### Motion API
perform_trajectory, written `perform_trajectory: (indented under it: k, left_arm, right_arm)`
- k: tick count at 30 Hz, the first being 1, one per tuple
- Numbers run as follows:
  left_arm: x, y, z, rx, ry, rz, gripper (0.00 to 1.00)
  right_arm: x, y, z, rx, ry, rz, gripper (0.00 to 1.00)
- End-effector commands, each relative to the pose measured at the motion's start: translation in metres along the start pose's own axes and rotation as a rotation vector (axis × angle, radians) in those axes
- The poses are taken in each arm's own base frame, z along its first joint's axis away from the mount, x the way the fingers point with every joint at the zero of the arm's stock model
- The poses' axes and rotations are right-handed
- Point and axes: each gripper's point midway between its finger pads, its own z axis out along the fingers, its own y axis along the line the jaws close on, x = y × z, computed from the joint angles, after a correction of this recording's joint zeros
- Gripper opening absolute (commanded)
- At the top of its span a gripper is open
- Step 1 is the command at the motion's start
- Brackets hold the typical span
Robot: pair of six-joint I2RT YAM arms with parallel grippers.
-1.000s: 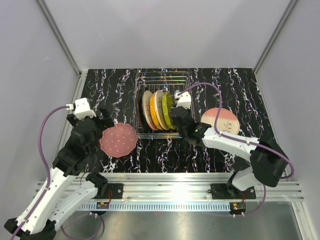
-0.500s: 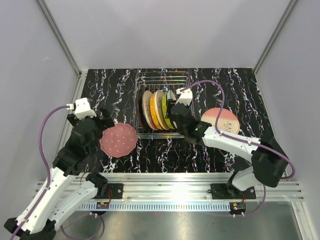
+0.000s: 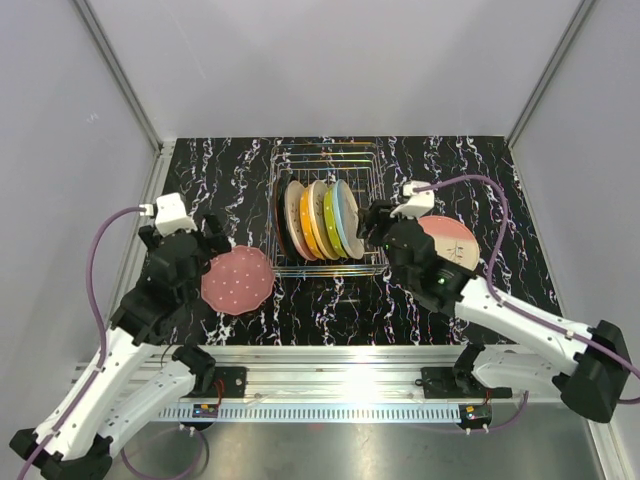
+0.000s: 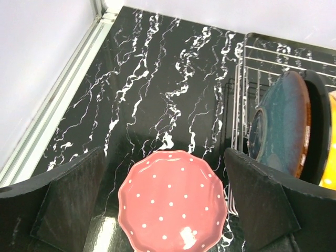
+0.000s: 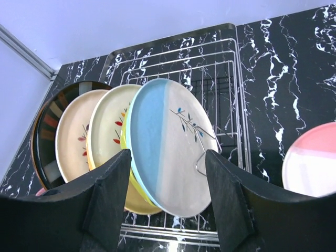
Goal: Load the plates into the dish rack
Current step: Insert the plate into the dish rack, then grab a plate with the left arm
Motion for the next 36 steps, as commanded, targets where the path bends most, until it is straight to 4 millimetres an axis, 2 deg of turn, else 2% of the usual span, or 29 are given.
perform_trajectory:
  k: [1,2,3,6,7,8,9,10,11,12,13,14,16,17,19,23,24,26,27,30,36]
  left_arm:
    - [-0.003,0.005,0.009,-0.081,-0.011,-0.017,0.99]
    - [0.000,0.007,0.009,-0.097,0.004,-0.010,0.99]
    - [0.002,0.009,0.011,-0.113,0.013,-0.007,0.99]
    - [0.011,0.017,0.021,-0.181,0.073,-0.013,0.99]
    - [0.017,0.018,0.028,-0.198,0.111,-0.011,0.99]
    - [0.024,0.021,0.031,-0.217,0.146,-0.022,0.99]
    - [0.025,0.029,0.037,-0.255,0.168,-0.044,0.99]
    - [0.040,0.026,0.047,-0.249,0.240,-0.045,0.99]
    - [0.051,0.031,0.049,-0.281,0.297,-0.079,0.99]
    - [0.055,0.048,0.054,-0.344,0.332,-0.131,0.99]
    - [0.075,0.043,0.062,-0.315,0.433,-0.171,0.99]
    - [0.086,0.045,0.065,-0.319,0.483,-0.222,0.99]
    - [0.108,0.054,0.071,-0.334,0.589,-0.317,0.99]
    - [0.115,0.051,0.071,-0.333,0.618,-0.340,0.99]
    - [0.131,0.062,0.070,-0.381,0.669,-0.392,0.99]
    - [0.163,0.057,0.064,-0.405,0.739,-0.485,0.99]
    - [0.179,0.059,0.056,-0.424,0.769,-0.496,0.99]
    - [0.192,0.061,0.049,-0.463,0.769,-0.554,0.99]
    - [0.213,0.063,0.039,-0.486,0.801,-0.565,0.99]
    - [0.229,0.067,0.027,-0.506,0.781,-0.613,0.94]
    - [0.238,0.073,0.023,-0.526,0.746,-0.615,0.89]
  right_arm:
    - [0.005,-0.011,-0.011,0.011,0.015,0.014,0.66]
    - [0.002,-0.013,-0.015,0.005,0.011,0.024,0.66]
    - [0.010,-0.017,-0.017,0.006,0.028,0.014,0.66]
    - [0.012,-0.023,-0.025,-0.001,0.028,0.040,0.66]
    - [0.020,-0.029,-0.027,0.004,0.039,0.035,0.66]
    - [0.016,-0.031,-0.031,-0.001,0.028,0.046,0.67]
    - [0.023,-0.039,-0.034,0.012,0.036,0.037,0.67]
    - [0.024,-0.043,-0.036,0.016,0.033,0.038,0.68]
    - [0.018,-0.045,-0.041,0.011,0.015,0.051,0.69]
    - [0.023,-0.053,-0.044,0.026,0.016,0.040,0.70]
    - [0.022,-0.056,-0.046,0.026,0.009,0.043,0.70]
    - [0.015,-0.058,-0.052,0.020,-0.013,0.059,0.71]
    - [0.016,-0.066,-0.056,0.023,-0.024,0.039,0.74]
    - [0.009,-0.068,-0.061,0.019,-0.045,0.049,0.75]
    - [0.007,-0.075,-0.064,0.030,-0.065,0.047,0.77]
    - [0.000,-0.079,-0.073,0.008,-0.095,0.060,0.80]
    - [0.000,-0.079,-0.074,0.005,-0.096,0.055,0.80]
    - [0.004,-0.084,-0.076,0.015,-0.082,0.034,0.82]
    - [0.004,-0.084,-0.076,0.012,-0.081,0.024,0.82]
    - [0.002,-0.086,-0.078,0.010,-0.087,0.020,0.83]
    - [0.007,-0.088,-0.078,0.011,-0.082,0.022,0.83]
